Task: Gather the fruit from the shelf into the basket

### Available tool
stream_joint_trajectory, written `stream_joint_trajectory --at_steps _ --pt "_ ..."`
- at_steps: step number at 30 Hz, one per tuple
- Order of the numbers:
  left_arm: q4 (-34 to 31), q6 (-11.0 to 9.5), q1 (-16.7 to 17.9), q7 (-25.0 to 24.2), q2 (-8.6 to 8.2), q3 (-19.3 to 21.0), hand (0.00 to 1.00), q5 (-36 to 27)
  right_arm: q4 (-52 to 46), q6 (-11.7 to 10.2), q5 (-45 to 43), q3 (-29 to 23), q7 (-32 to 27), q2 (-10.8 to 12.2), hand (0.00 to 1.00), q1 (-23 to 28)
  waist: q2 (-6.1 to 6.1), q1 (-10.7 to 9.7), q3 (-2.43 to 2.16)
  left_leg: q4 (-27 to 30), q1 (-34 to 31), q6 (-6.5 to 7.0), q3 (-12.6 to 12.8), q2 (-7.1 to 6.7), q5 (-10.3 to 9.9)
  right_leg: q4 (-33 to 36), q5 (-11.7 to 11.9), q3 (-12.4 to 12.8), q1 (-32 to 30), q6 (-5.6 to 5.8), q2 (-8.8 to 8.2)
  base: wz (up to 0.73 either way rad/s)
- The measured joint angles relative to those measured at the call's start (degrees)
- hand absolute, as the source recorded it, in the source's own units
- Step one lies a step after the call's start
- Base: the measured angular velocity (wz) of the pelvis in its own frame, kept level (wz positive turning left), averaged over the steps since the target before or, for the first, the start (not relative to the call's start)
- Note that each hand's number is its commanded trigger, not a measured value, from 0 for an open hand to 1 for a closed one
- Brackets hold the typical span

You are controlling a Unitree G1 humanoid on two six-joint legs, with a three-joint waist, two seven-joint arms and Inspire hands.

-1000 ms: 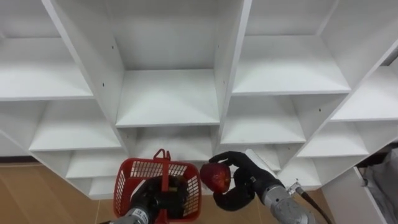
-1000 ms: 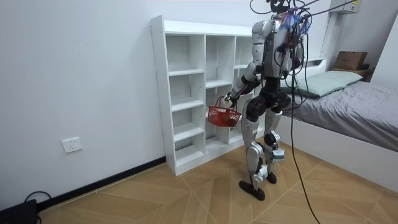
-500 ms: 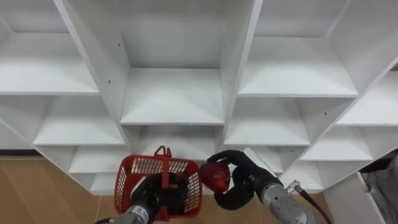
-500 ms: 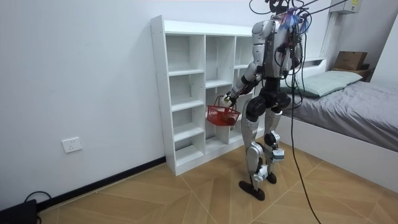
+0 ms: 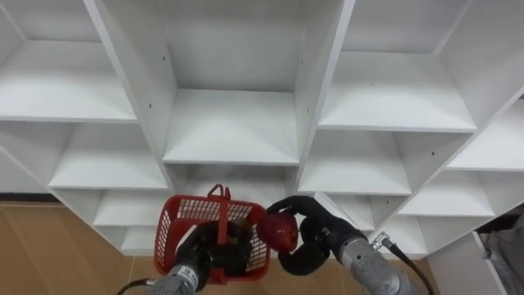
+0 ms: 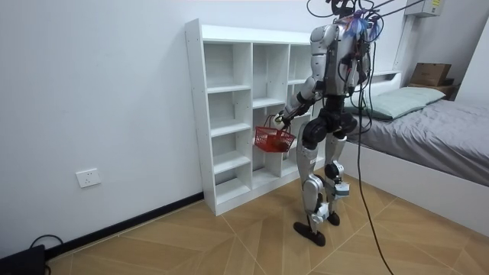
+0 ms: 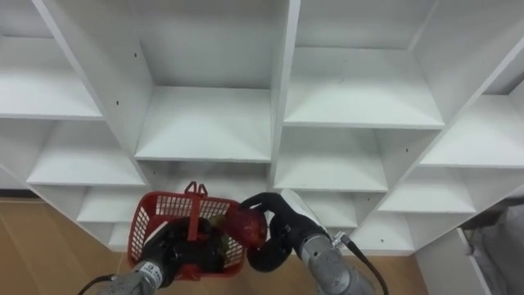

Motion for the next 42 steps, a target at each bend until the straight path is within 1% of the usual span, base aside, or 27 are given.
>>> stream_joint_trajectory --at_steps 2,10,16,18,24,26,30,33,38,40,42 --pt "0.0 0.0 0.0 -0.05 0.0 -0.68 1.0 0.29 0.0 0.01 -0.07 0.4 0.0 -0.18 1.0 -0.02 0.01 0.07 0.01 0.03 0.1 0.0 -0.02 0.0 0.0 0.01 0.0 0.01 0.09 0.0 0.0 0.0" --pt "-0.04 -0.02 0.2 -0.09 -0.04 -0.99 1.0 0.32 0.05 0.01 -1.24 0.43 -0.03 -0.47 1.0 -0.17 0.03 0.3 0.19 0.03 0.95 0.0 -0.03 0.02 0.0 -0.15 -0.02 -0.06 1.06 0.01 -0.01 0.0" --pt "-0.03 -0.03 0.28 -0.1 -0.02 -1.95 1.0 0.33 0.12 0.0 -2.48 0.42 -0.04 -0.5 1.0 -0.56 0.16 1.17 0.27 0.0 1.01 -0.01 -0.25 0.05 0.0 -0.03 -0.01 -0.1 1.16 -0.01 0.0 0.01" --pt "-0.01 -0.03 0.28 -0.09 -0.03 -2.24 1.0 0.34 1.07 -0.04 -2.47 0.42 -0.08 -0.4 1.0 -1.05 0.14 1.24 0.28 0.0 0.94 0.0 -0.71 0.02 0.0 -0.04 -0.01 -0.12 1.23 -0.01 -0.06 0.05" --pt "-0.01 -0.02 0.33 -0.15 -0.08 -2.59 1.0 0.34 2.3 -0.03 -2.47 0.42 -0.12 -0.41 1.0 -1.88 0.08 1.31 0.32 0.0 0.83 0.0 -0.8 0.0 0.0 -0.09 -0.02 -0.16 1.25 0.01 -0.07 0.0" --pt "-0.01 -0.02 0.34 -0.15 0.13 -3.11 1.0 0.37 2.9 -0.02 -2.43 0.52 -0.39 -0.31 1.0 -2.21 0.07 1.39 0.32 0.0 0.68 0.0 -0.93 0.0 0.0 -0.13 -0.02 -0.25 1.29 0.01 -0.1 0.0" --pt "-0.01 -0.02 0.35 -0.19 0.49 -4.14 1.0 0.37 6.38 -0.04 -2.22 0.53 -1.78 0.25 1.0 -3.2 0.03 1.28 0.31 0.08 0.44 0.0 -1.52 -0.03 0.0 -0.21 -0.03 -0.77 1.29 0.01 -0.18 0.07" --pt "-0.01 -0.02 0.55 -0.34 0.75 -4.51 1.0 0.38 6.79 -0.02 -1.98 0.55 -2.21 0.41 1.0 -3.18 -0.01 1.25 0.28 0.29 -0.09 0.0 -2.21 -0.04 0.0 -0.68 -0.02 -1.52 1.28 0.0 -0.24 0.11" --pt "-0.02 -0.02 0.8 -1.78 0.79 -4.7 1.0 0.53 11.38 -0.25 -1.97 0.71 -3.2 0.37 1.0 -5.18 -0.12 1.41 0.22 0.44 -0.11 0.0 -2.59 -0.1 0.01 -0.95 -0.03 -2.41 1.6 0.01 -0.43 0.06" --pt "-0.03 -0.02 1.13 -2.54 0.77 -4.72 1.0 0.52 13.16 -0.24 -1.97 0.71 -3.23 0.13 1.0 -5.48 -0.16 1.4 0.21 0.49 -0.04 0.01 -3.0 -0.21 0.01 -1.0 -0.1 -3.09 1.9 0.08 -0.67 0.11" --pt "-0.02 -0.02 1.25 -2.75 0.8 -4.71 1.0 0.51 13.65 -0.24 -1.96 0.91 -3.23 0.12 1.0 -5.68 -0.16 1.41 0.21 0.49 -0.06 0.01 -3.1 -0.22 0.01 -1.04 -0.12 -3.18 1.95 0.09 -0.71 0.05"
